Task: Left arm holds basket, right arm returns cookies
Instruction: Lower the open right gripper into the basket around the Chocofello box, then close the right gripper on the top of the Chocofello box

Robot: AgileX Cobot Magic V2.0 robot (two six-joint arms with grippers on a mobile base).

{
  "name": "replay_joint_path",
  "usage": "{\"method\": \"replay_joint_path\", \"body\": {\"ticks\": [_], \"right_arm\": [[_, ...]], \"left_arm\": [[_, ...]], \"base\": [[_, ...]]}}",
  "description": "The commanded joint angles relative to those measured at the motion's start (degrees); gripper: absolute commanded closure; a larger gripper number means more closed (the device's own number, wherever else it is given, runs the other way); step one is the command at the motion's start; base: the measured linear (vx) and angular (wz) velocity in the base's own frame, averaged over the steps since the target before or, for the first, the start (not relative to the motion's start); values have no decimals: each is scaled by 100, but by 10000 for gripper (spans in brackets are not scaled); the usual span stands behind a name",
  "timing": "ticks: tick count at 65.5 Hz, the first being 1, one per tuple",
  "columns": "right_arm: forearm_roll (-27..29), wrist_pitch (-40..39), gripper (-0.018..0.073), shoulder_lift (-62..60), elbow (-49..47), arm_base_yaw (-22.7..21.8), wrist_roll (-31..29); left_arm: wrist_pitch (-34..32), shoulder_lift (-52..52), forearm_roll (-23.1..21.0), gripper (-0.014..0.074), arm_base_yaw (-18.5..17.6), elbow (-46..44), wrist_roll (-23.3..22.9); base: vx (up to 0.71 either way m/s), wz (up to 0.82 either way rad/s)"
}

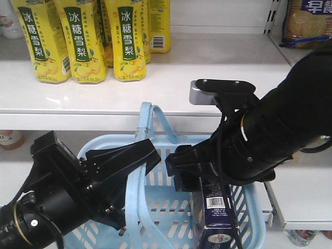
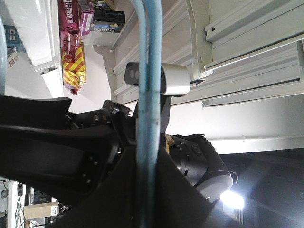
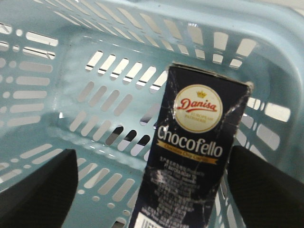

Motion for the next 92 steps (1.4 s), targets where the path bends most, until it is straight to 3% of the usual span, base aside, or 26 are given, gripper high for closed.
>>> {"method": "replay_joint_path", "body": {"ticks": [1,40,64,92], "right_arm": [[-159,-218,-31,-63,-151,10,35],[-510,-149,-31,230,-132,10,35],[-660,-112,33,230,-132,21,12],[-797,-24,35,230,-132,182,-11]], "left_arm": [[-696,-164,-307,596,-27,-167,24],[-696,-164,-307,596,-27,-167,24],[-696,-164,-307,596,-27,-167,24],[-696,-164,-307,596,-27,-167,24]], "base": [[0,0],[0,0],[0,0],[0,0]]}}
